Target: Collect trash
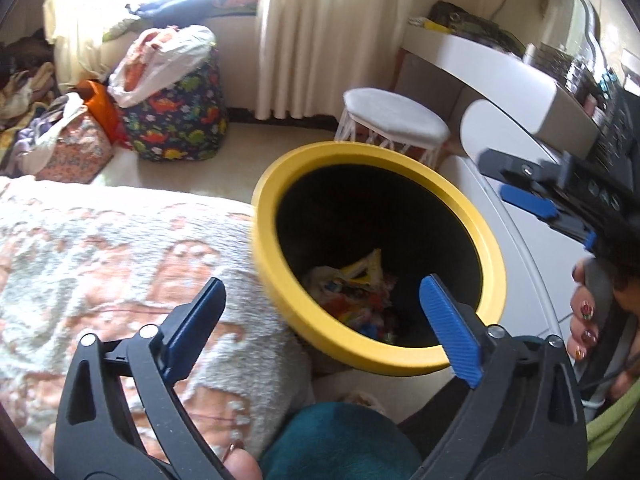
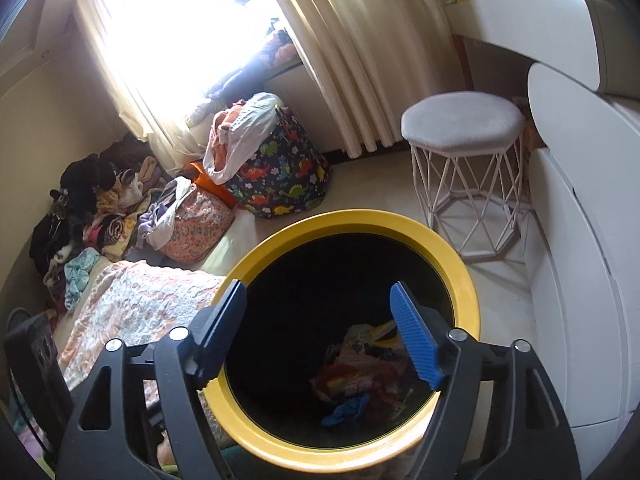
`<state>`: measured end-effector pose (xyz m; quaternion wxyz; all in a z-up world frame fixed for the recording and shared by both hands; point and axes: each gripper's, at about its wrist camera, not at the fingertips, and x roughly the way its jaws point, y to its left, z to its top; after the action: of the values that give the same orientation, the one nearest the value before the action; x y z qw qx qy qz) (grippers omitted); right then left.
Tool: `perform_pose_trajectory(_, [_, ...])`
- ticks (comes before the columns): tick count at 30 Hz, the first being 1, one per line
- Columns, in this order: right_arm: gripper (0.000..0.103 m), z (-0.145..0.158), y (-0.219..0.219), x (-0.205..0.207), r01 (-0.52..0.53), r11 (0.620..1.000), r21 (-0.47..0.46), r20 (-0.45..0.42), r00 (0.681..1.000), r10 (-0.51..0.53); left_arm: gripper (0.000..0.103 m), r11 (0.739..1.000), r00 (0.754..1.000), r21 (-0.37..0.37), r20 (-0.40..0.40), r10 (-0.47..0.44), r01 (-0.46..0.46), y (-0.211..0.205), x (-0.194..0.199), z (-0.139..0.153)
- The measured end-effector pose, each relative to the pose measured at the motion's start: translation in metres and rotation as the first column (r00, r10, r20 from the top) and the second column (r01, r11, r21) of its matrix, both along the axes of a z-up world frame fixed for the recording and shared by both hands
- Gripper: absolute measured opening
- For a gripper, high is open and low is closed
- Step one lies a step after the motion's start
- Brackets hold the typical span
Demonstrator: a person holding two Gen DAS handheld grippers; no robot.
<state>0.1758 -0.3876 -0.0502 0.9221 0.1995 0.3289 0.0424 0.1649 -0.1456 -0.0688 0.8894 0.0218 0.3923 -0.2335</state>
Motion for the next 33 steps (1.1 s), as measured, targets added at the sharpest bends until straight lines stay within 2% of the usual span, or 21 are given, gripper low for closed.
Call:
perform_pose_trajectory(8, [0.096, 0.016, 0.034, -0.027, -0.001, 0.997, -0.083, 0.151, 0.988, 0.014, 0.092, 0.991, 0.989, 0.001, 0.064, 0.131, -0.131, 0.039, -0.014, 0.017])
perform_pose_trajectory(14, [0.096, 0.022, 0.066, -0.046, -0.036, 0.991, -0.128, 0.252, 0.965, 0.067, 0.092, 0.971, 0.963, -0.021, 0.122, 0.238, -0.238, 0.073, -0.029, 0.029])
perform_pose_trajectory(24, [0.096, 0.026, 0.106, -0.090, -0.036, 0.976, -0.215, 0.401, 0.908, 0.122, 0.092, 0.939, 0.918, -0.047, 0.198, 0.344, -0.342, 0.117, -0.067, 0.038])
perform_pose_trajectory(33, [0.096, 0.022, 0.123, -0.113, -0.041, 0.969, -0.245, 0.432, 0.890, 0.147, 0.092, 0.922, 0.890, -0.040, 0.247, 0.383, -0.385, 0.134, -0.093, 0.039])
